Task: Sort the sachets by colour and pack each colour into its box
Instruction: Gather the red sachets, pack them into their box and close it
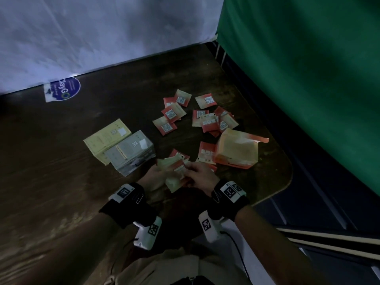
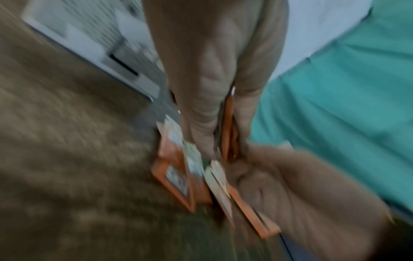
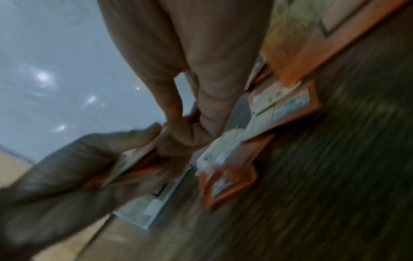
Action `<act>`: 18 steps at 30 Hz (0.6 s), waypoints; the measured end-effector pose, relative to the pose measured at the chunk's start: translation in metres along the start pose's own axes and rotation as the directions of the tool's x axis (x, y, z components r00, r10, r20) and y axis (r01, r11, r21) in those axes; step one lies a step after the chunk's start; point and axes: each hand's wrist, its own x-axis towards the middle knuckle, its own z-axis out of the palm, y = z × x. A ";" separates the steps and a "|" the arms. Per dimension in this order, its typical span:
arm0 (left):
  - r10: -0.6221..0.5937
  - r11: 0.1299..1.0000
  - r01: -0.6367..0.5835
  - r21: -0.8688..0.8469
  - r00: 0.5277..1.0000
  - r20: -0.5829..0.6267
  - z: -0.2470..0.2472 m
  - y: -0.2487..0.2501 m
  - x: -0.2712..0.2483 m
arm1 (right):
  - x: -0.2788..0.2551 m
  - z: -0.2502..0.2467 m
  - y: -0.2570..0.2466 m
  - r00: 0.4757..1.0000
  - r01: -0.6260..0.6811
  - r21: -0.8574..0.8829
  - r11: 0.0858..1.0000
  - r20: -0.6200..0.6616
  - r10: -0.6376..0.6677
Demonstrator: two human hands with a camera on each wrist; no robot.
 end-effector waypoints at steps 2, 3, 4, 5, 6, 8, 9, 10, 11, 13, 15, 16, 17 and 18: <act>0.020 1.000 -0.020 -0.004 1.000 -0.023 -0.007 0.003 0.000 | 0.001 -0.007 0.001 0.998 0.036 -0.035 0.999 -0.045 -0.038; 0.044 0.998 -0.045 -0.050 0.999 -0.021 -0.009 0.004 0.001 | 0.003 -0.009 0.003 0.995 0.059 -0.073 0.996 -0.075 -0.065; 0.051 0.993 -0.053 -0.103 0.998 -0.028 -0.009 0.005 0.001 | 0.003 -0.010 0.005 0.991 0.081 -0.107 0.991 -0.095 -0.091; 0.045 0.989 -0.048 -0.137 0.999 -0.031 -0.009 0.005 0.003 | 0.003 -0.009 0.006 0.987 0.101 -0.118 0.988 -0.115 -0.115; 0.028 0.987 -0.033 -0.160 0.999 -0.037 -0.006 0.007 0.002 | 0.002 -0.007 0.006 0.981 0.128 -0.124 0.984 -0.130 -0.144; -0.028 0.982 0.023 -0.186 0.999 -0.023 -0.001 0.009 -0.002 | 0.002 -0.002 0.007 0.966 0.195 -0.147 0.970 -0.141 -0.216; -0.057 0.979 0.056 -0.198 0.998 0.001 0.000 0.009 -0.003 | 0.002 -0.001 0.007 0.959 0.223 -0.152 0.963 -0.145 -0.245; -0.086 0.970 0.093 -0.224 0.995 0.042 0.002 0.012 -0.006 | 0.002 -0.001 0.006 0.950 0.248 -0.159 0.956 -0.151 -0.272; -0.119 0.966 0.126 -0.224 0.992 0.044 0.000 0.012 -0.005 | 0.003 -0.003 0.005 0.943 0.265 -0.181 0.947 -0.154 -0.294; -0.162 0.964 0.169 -0.205 0.986 0.049 -0.002 0.012 -0.007 | 0.002 -0.007 0.002 0.937 0.294 -0.258 0.920 -0.111 -0.331; -0.224 0.971 0.225 -0.085 0.974 0.028 -0.006 0.009 -0.007 | 0.000 -0.011 0.001 0.916 0.373 -0.361 0.855 -0.005 -0.402; -0.253 0.967 0.254 -0.017 0.967 0.015 -0.007 0.008 -0.008 | -0.001 -0.013 -0.001 0.906 0.398 -0.418 0.817 0.037 -0.422; -0.274 0.960 0.272 0.064 0.961 0.023 -0.009 0.005 -0.008 | -0.002 -0.016 -0.004 0.904 0.396 -0.474 0.786 0.054 -0.423; -0.286 0.952 0.282 0.119 0.958 0.024 -0.009 0.007 -0.011 | 0.000 -0.019 -0.006 0.908 0.373 -0.537 0.756 0.043 -0.418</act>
